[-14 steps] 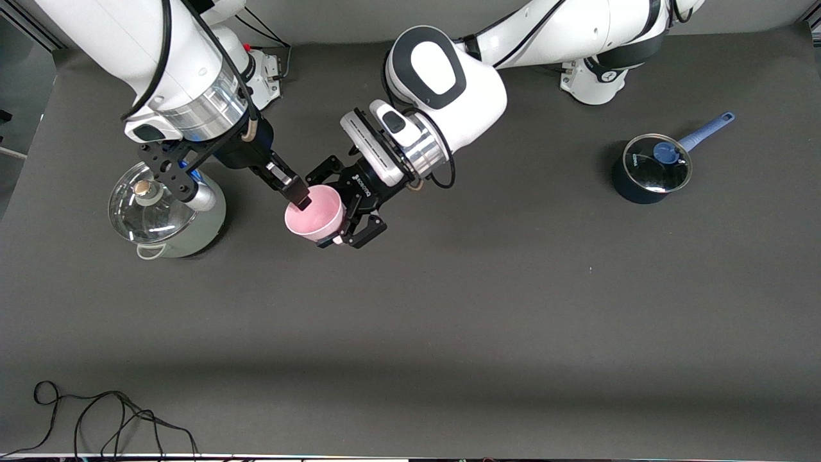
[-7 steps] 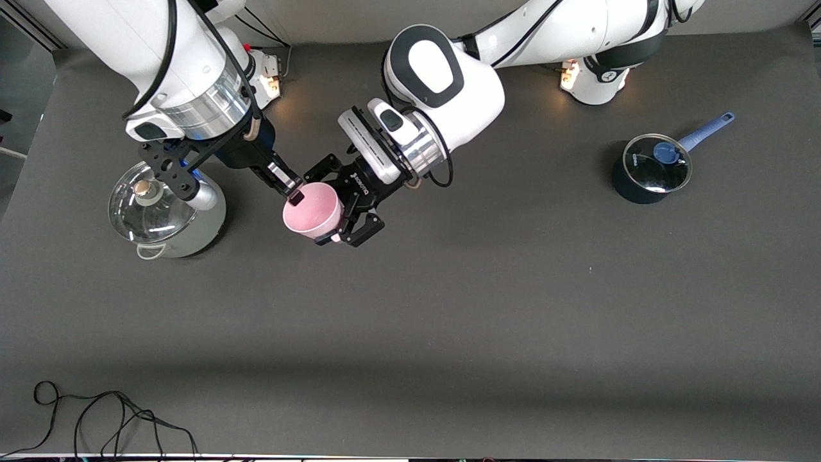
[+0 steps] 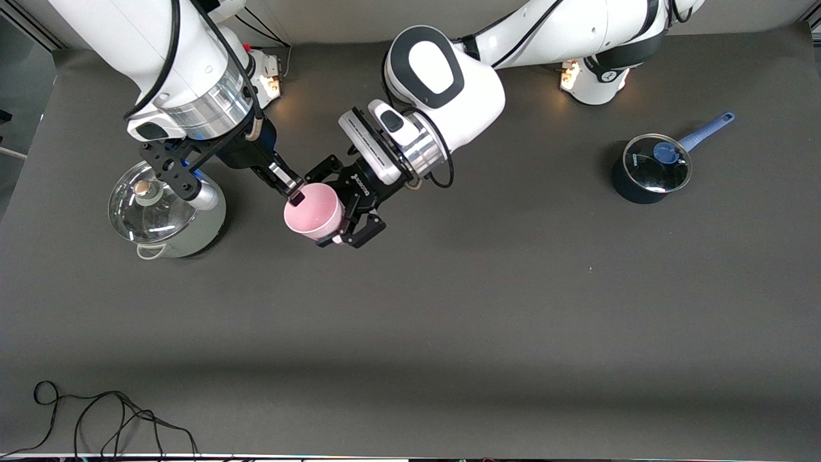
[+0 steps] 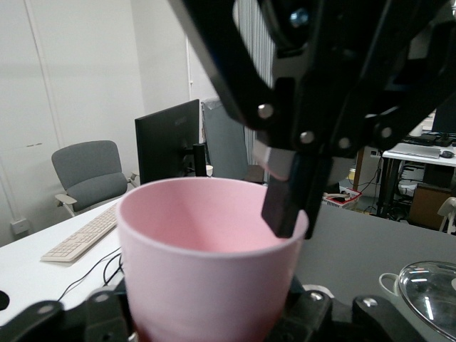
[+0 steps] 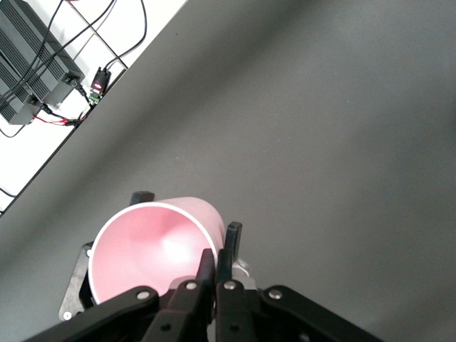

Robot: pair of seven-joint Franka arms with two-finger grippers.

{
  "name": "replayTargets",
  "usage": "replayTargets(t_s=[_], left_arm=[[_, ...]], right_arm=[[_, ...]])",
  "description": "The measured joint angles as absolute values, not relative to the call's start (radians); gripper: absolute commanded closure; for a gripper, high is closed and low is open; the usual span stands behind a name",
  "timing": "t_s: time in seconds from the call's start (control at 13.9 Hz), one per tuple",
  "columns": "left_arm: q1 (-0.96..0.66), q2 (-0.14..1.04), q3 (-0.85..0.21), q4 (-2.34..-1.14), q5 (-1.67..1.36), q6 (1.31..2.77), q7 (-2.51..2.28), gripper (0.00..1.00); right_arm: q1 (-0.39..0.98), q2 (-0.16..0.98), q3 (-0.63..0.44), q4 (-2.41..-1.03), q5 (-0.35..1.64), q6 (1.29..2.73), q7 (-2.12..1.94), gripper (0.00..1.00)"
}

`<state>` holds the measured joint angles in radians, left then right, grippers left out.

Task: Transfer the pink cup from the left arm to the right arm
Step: 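Open the left gripper while the right gripper pulls the cup away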

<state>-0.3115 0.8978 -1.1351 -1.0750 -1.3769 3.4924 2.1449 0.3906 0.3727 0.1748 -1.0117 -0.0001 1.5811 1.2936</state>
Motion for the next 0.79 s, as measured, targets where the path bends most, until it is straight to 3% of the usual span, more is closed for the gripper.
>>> replayTargets(t_s=[0.57, 0.79], left_arm=[[-0.305, 0.898, -1.116, -1.075, -1.351, 3.496, 2.122, 0.0], [-0.216, 0.901, -1.098, -1.129, -1.24, 3.434, 2.123, 0.0]], right_arm=[[0.386, 0.374, 0.158, -1.007, -0.117, 1.647, 1.287, 1.0], [0.318, 0.386, 0.132, -1.008, -0.129, 1.65, 1.187, 1.0]])
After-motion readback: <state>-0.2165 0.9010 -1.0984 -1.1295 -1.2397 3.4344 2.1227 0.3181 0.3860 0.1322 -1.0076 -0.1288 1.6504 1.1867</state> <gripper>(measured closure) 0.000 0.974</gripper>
